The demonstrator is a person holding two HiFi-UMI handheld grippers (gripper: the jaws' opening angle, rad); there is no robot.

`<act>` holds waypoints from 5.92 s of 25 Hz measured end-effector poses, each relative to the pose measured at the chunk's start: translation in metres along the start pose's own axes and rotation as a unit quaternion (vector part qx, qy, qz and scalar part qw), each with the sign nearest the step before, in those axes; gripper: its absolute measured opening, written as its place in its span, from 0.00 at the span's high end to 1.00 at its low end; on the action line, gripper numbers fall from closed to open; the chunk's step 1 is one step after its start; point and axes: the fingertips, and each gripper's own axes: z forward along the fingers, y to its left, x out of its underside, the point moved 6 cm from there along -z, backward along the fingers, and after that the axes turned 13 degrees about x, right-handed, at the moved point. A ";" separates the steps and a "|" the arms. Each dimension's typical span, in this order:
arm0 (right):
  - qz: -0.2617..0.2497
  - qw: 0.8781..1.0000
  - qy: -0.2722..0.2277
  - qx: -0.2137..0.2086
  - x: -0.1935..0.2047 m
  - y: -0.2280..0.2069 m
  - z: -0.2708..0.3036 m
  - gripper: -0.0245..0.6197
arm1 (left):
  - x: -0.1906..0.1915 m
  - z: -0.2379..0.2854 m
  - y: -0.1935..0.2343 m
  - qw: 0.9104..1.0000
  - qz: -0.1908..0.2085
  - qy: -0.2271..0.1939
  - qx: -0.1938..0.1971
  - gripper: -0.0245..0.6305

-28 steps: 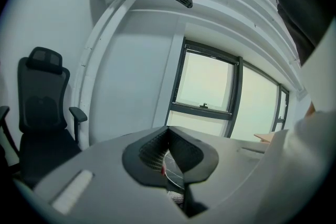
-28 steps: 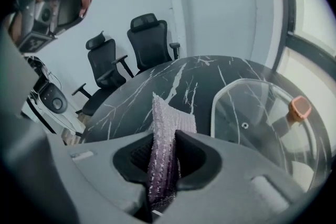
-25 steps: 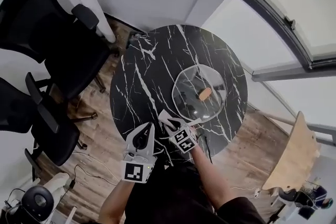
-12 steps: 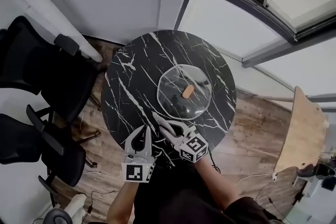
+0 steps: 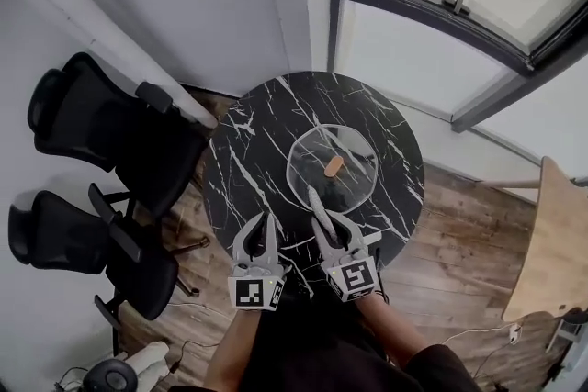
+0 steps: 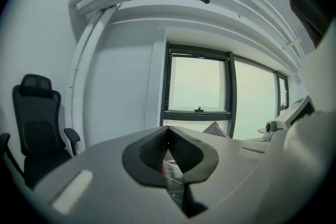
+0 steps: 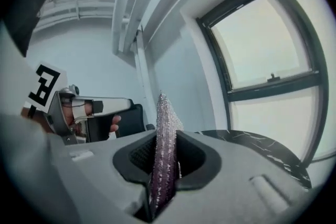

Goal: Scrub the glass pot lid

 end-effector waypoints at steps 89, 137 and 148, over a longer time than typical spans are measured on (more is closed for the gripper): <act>-0.132 0.933 0.332 0.037 0.109 -0.147 0.283 0.85 | 0.086 0.083 0.138 0.987 -0.052 0.073 0.136 0.96; -0.528 0.726 0.311 -0.314 0.174 0.033 0.179 0.85 | 0.089 0.025 0.118 0.994 -0.052 0.045 0.080 0.96; -0.505 0.754 0.289 -0.305 0.193 0.016 0.137 0.84 | 0.079 0.023 0.084 0.993 -0.033 0.051 0.102 0.96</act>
